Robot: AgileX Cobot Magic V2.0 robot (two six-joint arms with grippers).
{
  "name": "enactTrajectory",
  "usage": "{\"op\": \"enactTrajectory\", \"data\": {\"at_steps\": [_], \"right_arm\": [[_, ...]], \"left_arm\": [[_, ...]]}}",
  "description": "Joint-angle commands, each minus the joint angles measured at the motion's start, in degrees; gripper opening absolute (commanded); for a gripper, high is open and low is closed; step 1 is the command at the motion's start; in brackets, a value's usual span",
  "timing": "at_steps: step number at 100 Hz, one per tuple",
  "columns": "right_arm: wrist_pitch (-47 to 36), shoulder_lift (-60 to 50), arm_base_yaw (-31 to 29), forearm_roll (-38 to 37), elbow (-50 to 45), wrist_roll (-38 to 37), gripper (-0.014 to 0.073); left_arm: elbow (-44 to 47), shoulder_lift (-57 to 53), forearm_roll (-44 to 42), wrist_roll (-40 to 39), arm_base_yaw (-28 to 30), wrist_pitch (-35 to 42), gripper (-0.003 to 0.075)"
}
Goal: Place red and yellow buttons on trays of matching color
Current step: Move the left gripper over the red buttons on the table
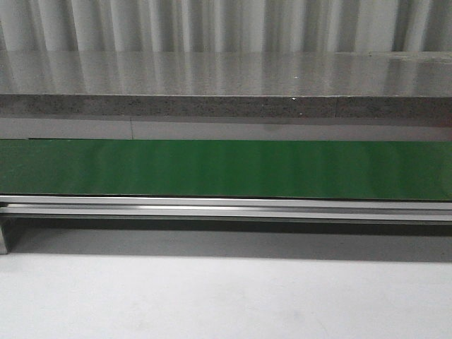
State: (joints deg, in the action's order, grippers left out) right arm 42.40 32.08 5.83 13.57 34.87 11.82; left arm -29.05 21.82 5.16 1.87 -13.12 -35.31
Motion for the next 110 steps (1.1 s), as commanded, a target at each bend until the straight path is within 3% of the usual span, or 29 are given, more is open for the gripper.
{"op": "enactTrajectory", "data": {"at_steps": [1,33,58,69,81,101,110], "right_arm": [[-2.6,-4.3,0.3,0.9,-0.6,0.6,-0.0053],[-2.2,-13.2,0.3,1.0,-3.7,0.6,-0.0053],[-2.2,-13.2,0.3,1.0,-3.7,0.6,-0.0053],[-2.2,-13.2,0.3,1.0,-3.7,0.6,-0.0053],[-2.2,-13.2,0.3,1.0,-3.7,0.6,-0.0053],[-2.2,-13.2,0.3,1.0,-3.7,0.6,-0.0053],[-2.2,-13.2,0.3,1.0,-3.7,0.6,-0.0053]], "left_arm": [[-1.6,0.3,0.8,0.0,-0.5,5.1,-0.0020],[-2.3,1.9,-1.8,-0.3,-0.3,7.3,-0.0020],[-10.3,14.3,-10.6,-15.1,1.7,7.1,-0.0020],[-14.8,21.8,-12.5,-16.7,4.8,6.7,-0.0006],[-19.9,29.1,-11.4,-16.8,9.3,6.7,0.0121],[-27.6,41.0,-11.1,-16.8,16.2,6.4,0.0509],[-30.9,45.8,-11.1,-16.8,18.5,5.0,0.0541]]}}
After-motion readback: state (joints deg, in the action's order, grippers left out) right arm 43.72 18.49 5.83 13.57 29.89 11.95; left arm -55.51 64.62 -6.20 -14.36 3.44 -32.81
